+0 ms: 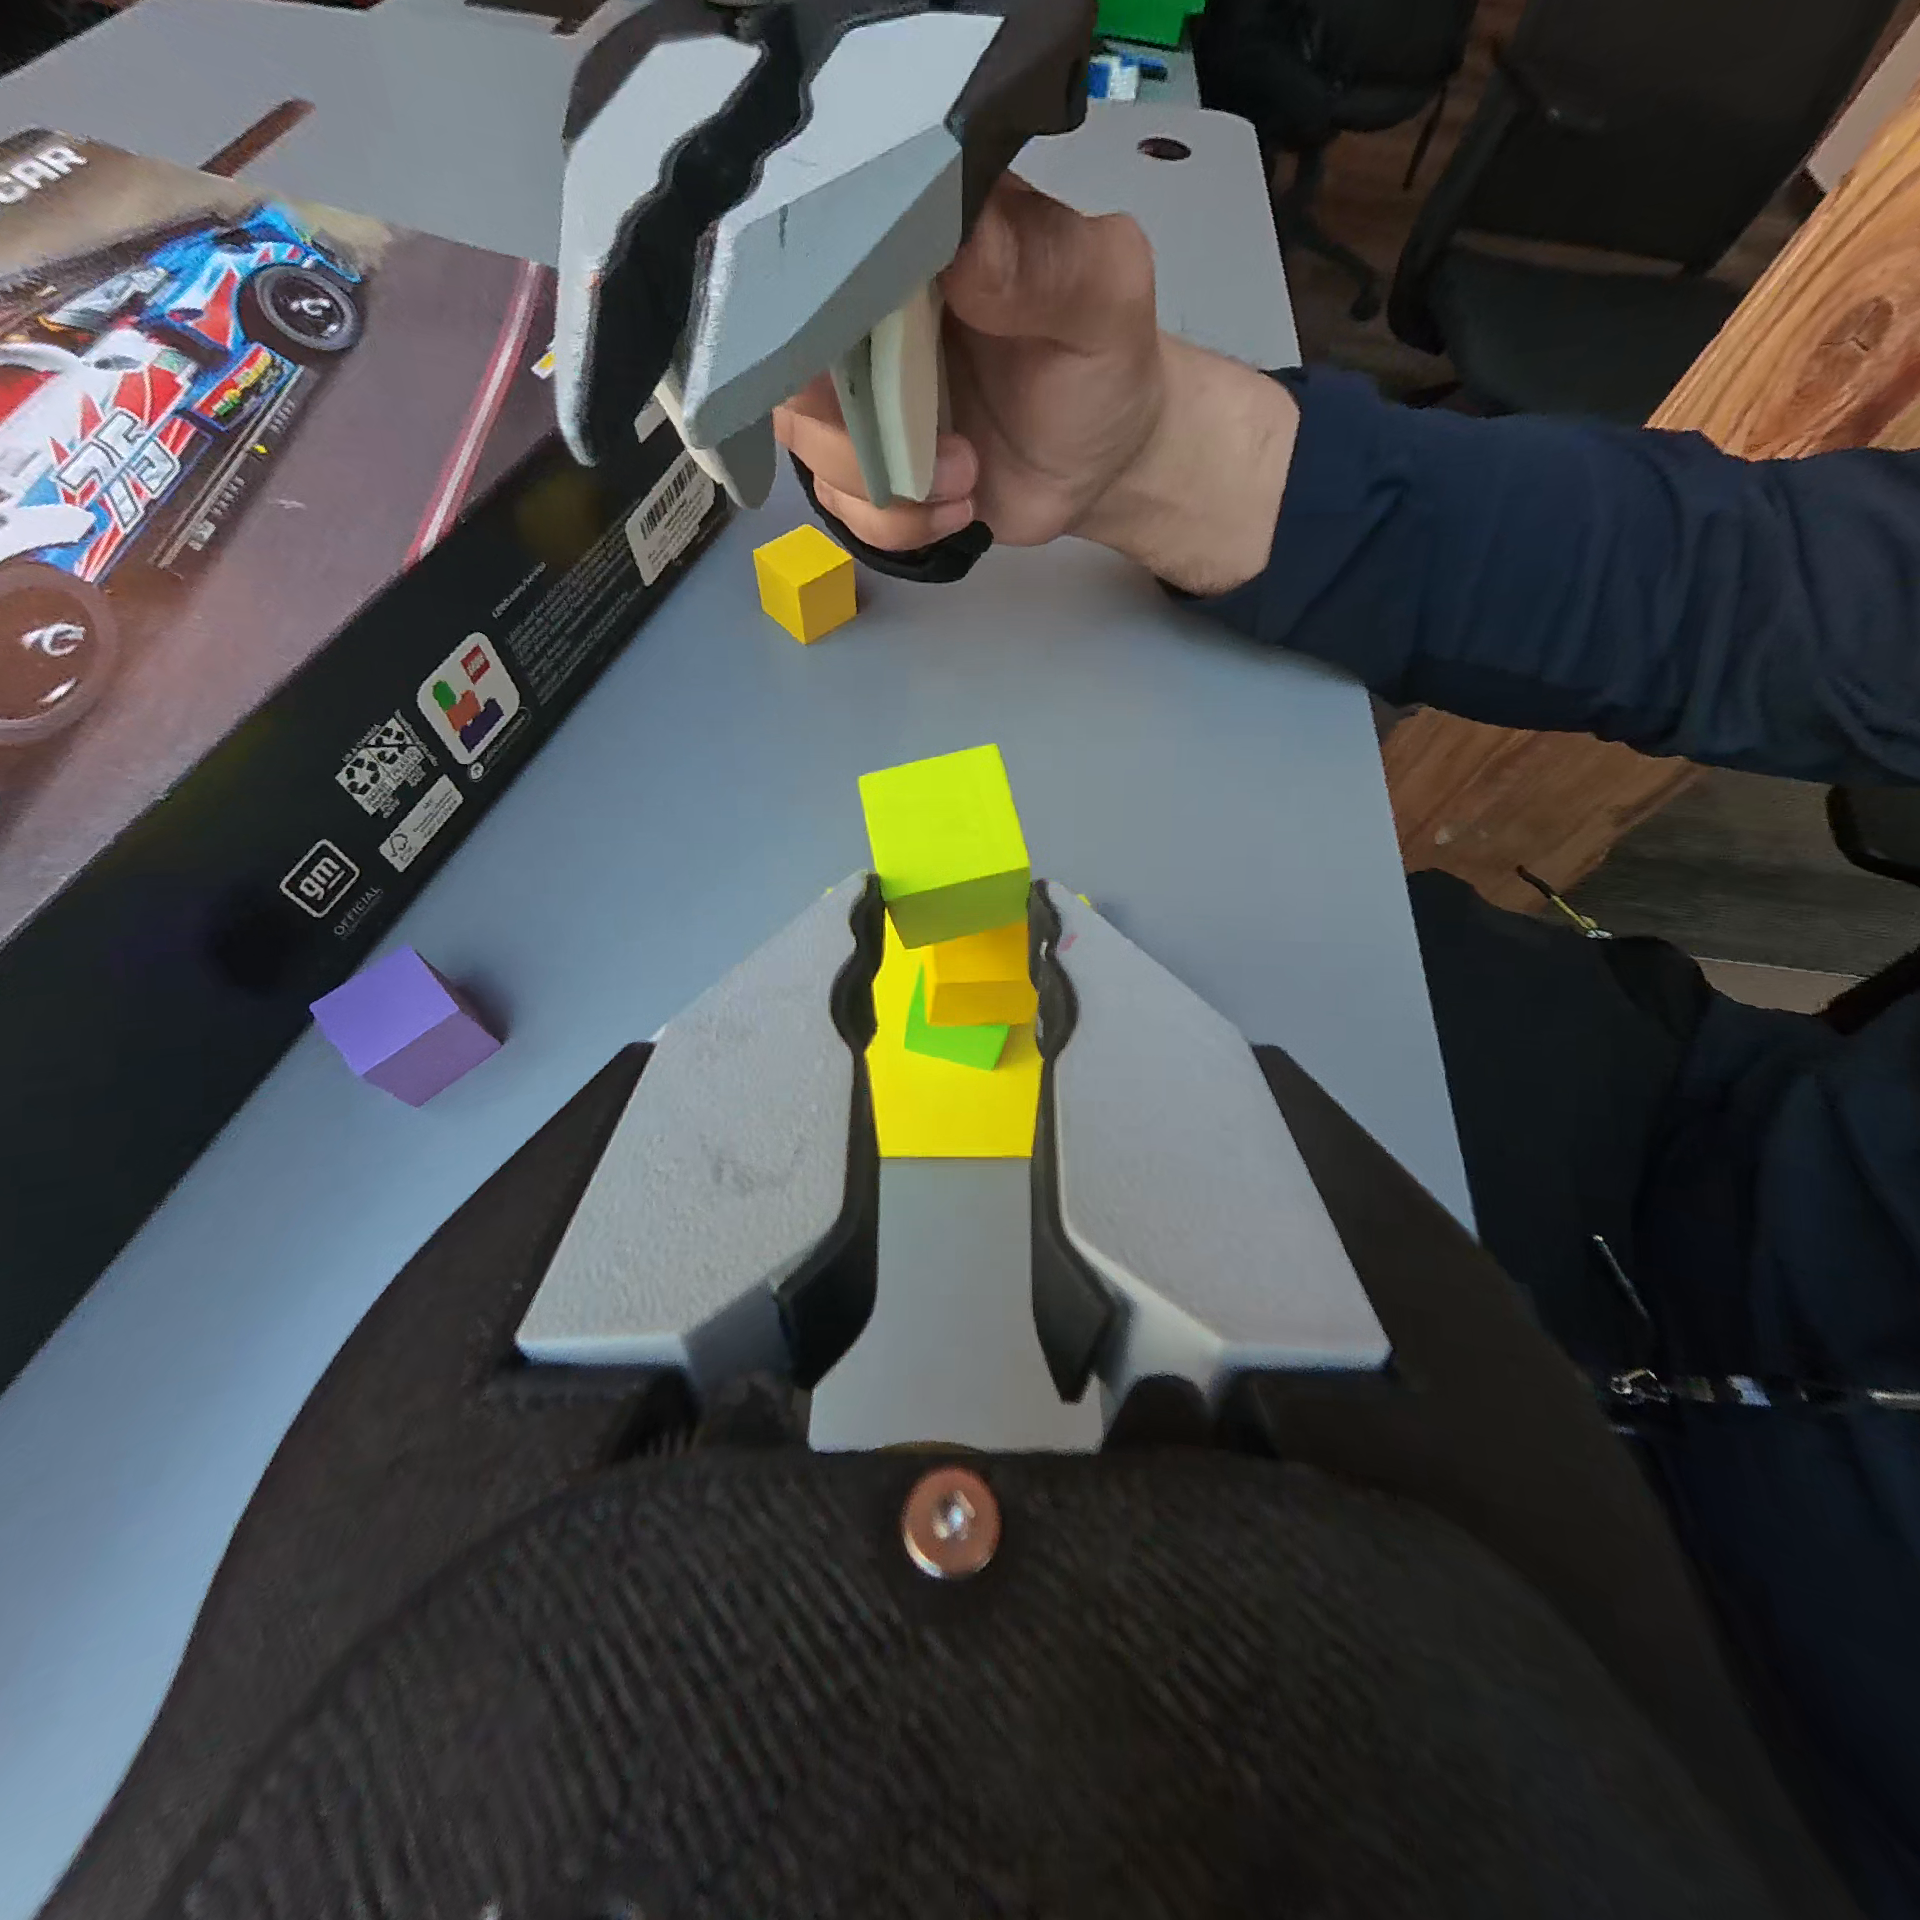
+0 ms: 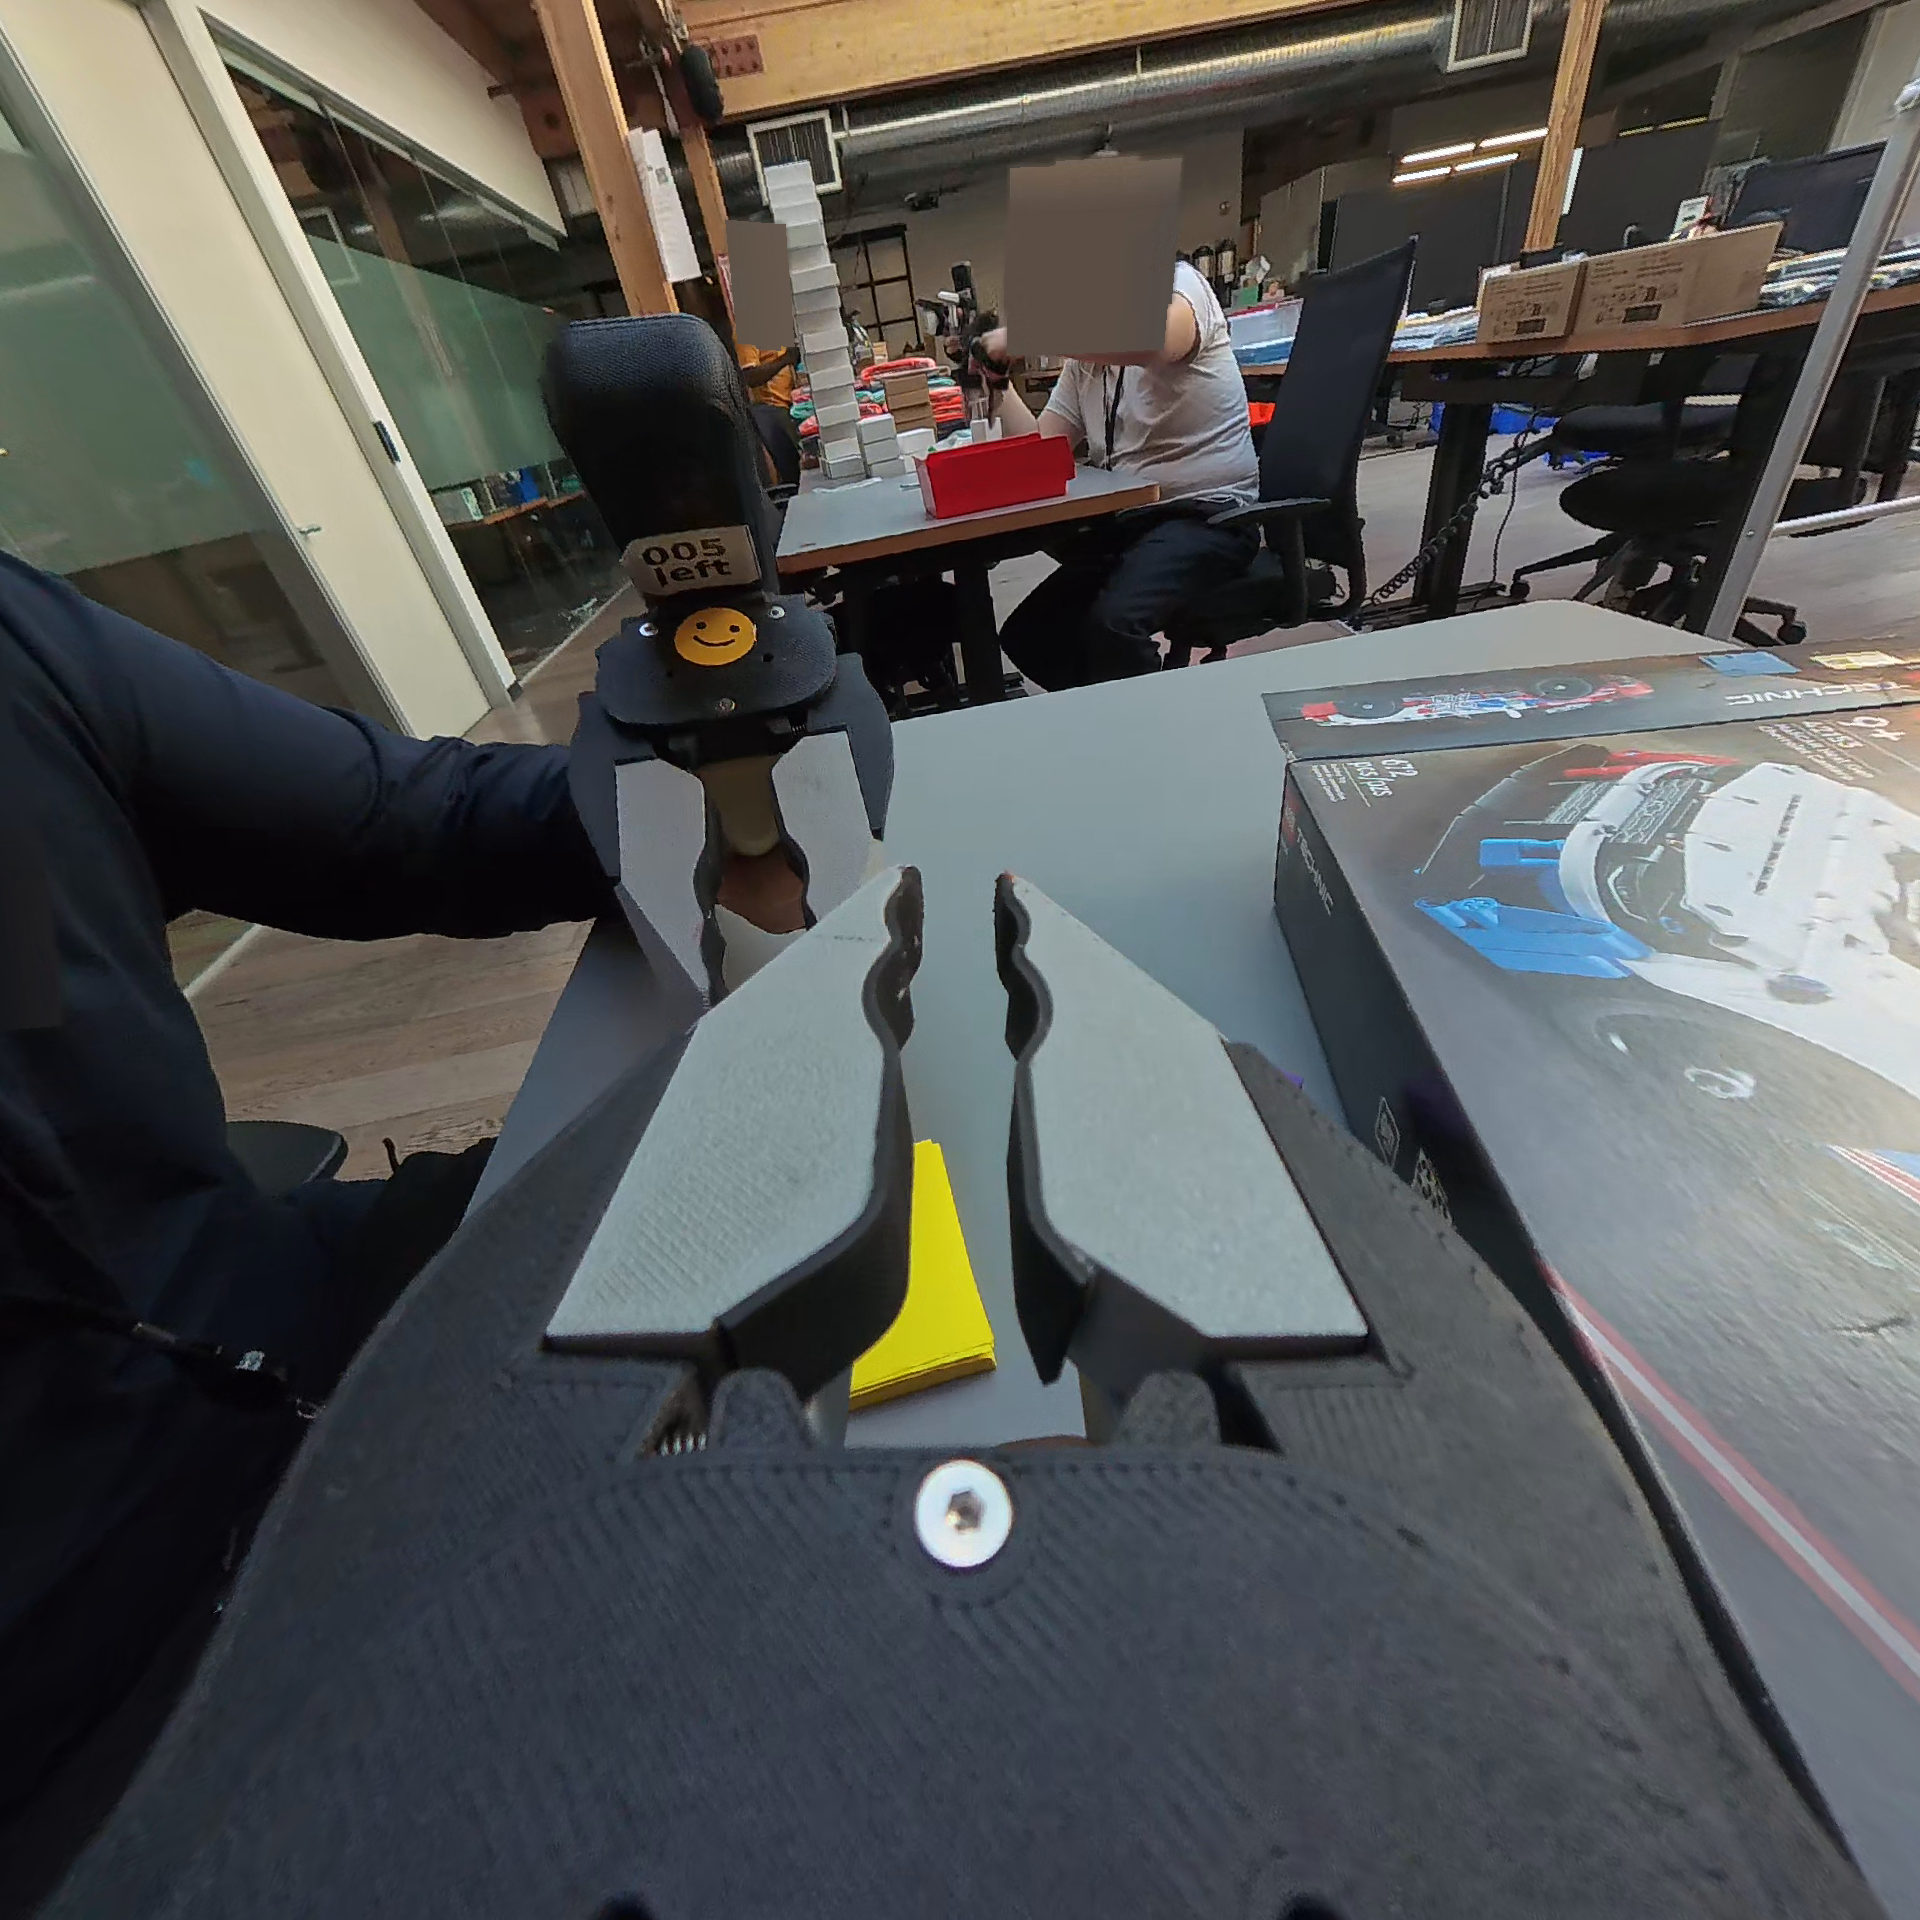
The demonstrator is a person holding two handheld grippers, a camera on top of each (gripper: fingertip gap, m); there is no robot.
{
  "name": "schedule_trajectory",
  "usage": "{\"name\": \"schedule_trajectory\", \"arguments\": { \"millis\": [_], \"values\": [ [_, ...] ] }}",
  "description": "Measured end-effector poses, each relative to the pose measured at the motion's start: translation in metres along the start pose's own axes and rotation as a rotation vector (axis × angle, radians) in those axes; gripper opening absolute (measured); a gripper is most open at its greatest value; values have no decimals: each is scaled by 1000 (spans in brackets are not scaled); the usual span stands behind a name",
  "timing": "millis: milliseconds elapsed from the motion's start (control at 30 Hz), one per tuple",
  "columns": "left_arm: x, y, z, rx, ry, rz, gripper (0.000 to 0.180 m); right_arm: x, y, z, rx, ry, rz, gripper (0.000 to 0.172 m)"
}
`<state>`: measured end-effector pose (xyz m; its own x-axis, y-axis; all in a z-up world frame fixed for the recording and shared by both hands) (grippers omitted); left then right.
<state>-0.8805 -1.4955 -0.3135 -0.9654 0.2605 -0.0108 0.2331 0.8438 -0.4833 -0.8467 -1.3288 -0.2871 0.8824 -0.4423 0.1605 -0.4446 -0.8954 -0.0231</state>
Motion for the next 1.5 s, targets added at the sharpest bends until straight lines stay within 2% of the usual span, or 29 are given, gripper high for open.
{"name": "schedule_trajectory", "arguments": {
  "millis": [300, 633, 767, 933, 1133, 1500],
  "values": [
    [-6, 9, 11, 81, 15, 58, 26, 1, 2, 0, 10, -3, -4, 12],
    [0, -2, 1, -7, -23, 64, 44, 1, 0, -2, -5, -10, 3, 11],
    [17, -10, -1, -54, -68, -31, 47, 1, -2, -3, -20, -17, 14, 11],
    [51, -17, 5, -94, -165, -235, 45, 0, -6, -6, -50, -26, 42, 10],
    [87, -8, 29, 11, -166, -481, 48, -3, -7, -7, -62, -23, 73, 10],
    [99, 32, 43, 138, -152, -529, 58, -1, -6, -10, -77, -26, 75, 10]
  ]
}}
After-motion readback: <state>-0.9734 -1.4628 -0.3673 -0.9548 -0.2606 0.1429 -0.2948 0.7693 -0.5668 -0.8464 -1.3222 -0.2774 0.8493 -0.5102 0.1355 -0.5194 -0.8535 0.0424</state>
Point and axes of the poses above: each gripper's, where its closed fingertips meet, y out along the fingers, z out of its underside, x = y × z across the jaws, the point moved 8 cm from there along -y, back along the fingers, and after that the axes turned 8 degrees about -z, right-handed, at the moved point
